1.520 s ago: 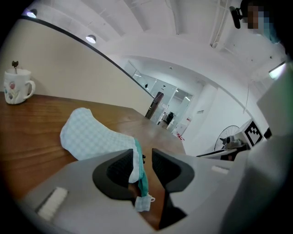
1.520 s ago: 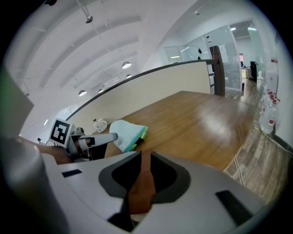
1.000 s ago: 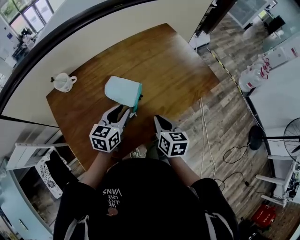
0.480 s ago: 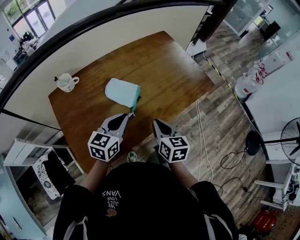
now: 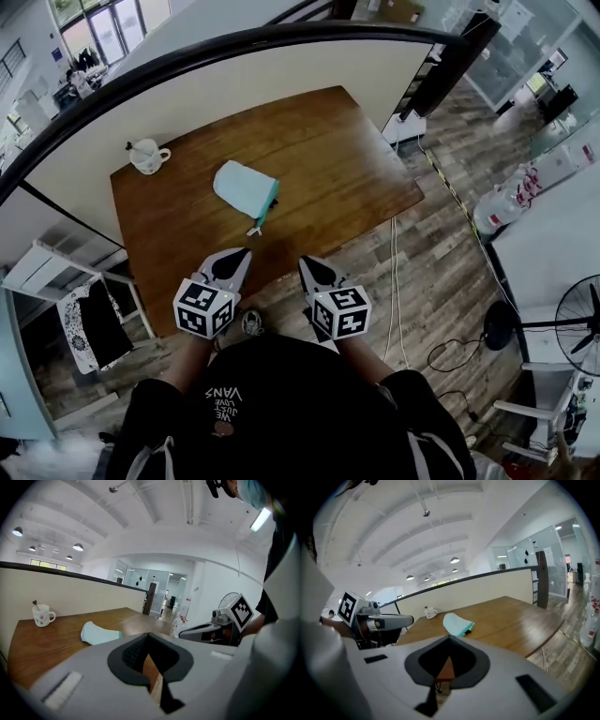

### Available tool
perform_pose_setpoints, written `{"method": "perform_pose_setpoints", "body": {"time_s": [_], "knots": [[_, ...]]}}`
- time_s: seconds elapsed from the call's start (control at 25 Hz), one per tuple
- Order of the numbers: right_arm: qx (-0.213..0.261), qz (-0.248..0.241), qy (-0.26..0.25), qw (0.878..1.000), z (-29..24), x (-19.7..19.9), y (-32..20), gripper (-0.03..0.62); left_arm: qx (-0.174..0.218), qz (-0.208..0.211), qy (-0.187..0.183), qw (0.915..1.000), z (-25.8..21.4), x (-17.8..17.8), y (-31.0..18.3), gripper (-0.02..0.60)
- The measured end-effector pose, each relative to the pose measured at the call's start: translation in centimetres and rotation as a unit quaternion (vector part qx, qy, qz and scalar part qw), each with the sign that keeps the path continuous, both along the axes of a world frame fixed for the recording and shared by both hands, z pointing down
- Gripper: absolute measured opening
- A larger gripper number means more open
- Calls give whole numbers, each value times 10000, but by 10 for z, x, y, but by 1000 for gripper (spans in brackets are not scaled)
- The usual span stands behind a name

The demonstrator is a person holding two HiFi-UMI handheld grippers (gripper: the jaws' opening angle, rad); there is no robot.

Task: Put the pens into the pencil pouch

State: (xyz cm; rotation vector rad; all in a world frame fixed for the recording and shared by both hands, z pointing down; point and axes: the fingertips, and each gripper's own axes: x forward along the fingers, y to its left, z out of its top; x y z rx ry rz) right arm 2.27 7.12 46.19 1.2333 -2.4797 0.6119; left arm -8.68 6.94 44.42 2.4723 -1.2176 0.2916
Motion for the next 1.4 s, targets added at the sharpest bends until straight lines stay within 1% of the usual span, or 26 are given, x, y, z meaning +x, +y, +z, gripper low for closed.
{"method": "perform_pose_setpoints", "body": {"time_s": [0.16,0.4,0.72,0.92,1.16,1.4], "knots": [[-8,-267,47,9996,-3,10,12,12,40,-272,-15,9996,-6,9,15,11],[24,-512,64,9987,-7,25,31,12,35,-491,-100,9987,-4,23,41,11],[35,-688,53,9976,-7,43,58,12,37,-562,-147,9983,-5,48,76,11],[39,-777,50,9970,-5,53,78,12,78,-605,-252,9978,-4,61,96,11],[50,-893,81,9960,-3,58,94,12,98,-725,-269,9970,-1,68,113,11],[56,-1041,141,9945,1,62,107,12,128,-947,-227,9952,0,70,127,11]]}}
